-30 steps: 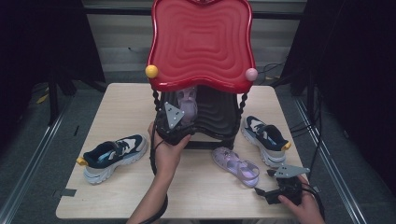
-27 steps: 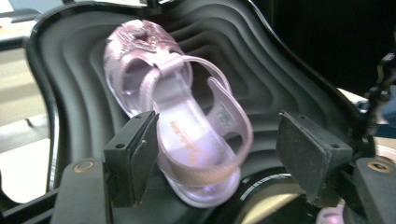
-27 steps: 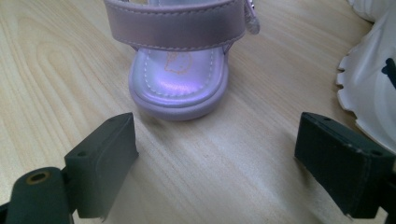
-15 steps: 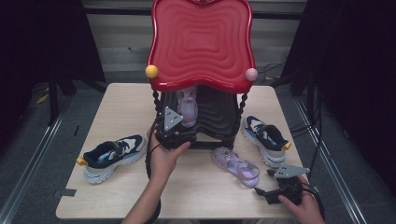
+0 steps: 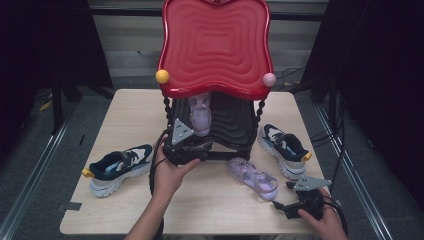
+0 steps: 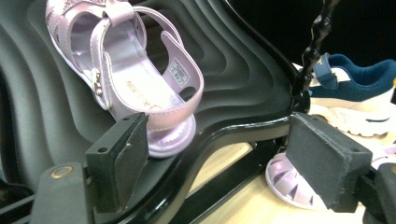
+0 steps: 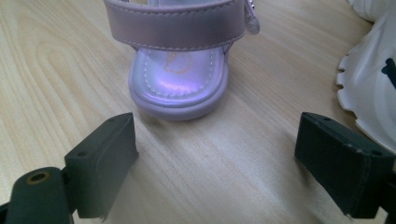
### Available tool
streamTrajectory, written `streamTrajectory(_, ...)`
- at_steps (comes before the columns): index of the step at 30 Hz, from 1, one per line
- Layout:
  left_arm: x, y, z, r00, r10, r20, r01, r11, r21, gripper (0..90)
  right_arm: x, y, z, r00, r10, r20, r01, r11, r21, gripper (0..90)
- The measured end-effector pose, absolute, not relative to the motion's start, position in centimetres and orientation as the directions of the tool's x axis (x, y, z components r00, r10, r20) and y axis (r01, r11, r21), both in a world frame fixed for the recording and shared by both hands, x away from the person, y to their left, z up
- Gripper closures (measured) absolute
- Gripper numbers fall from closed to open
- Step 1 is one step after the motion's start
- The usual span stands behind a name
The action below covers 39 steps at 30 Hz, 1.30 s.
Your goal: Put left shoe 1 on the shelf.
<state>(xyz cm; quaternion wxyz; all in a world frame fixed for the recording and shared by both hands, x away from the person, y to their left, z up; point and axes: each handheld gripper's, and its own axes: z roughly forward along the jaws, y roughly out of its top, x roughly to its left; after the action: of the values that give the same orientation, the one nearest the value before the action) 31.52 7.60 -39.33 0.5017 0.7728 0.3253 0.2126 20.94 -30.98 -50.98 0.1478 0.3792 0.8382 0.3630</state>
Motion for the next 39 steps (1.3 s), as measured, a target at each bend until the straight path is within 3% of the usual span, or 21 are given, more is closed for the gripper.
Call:
streamTrajectory(16, 30.3, 7.3, -41.6, 0.774, 0.632, -0.045, 0.327, -0.337, 0.883, 20.1, 20.9, -31.0, -51.0, -0.67, 0.742, 0.027, 0.527, 0.449, 0.721, 12.1)
streamTrajectory(39, 29.1, 9.6, -49.0, 0.823, 0.554, -0.128, 0.421, -0.442, 0.792, 20.2, 20.9, -30.6, -51.0, -0.666, 0.746, 0.025, 0.529, 0.448, 0.721, 11.3)
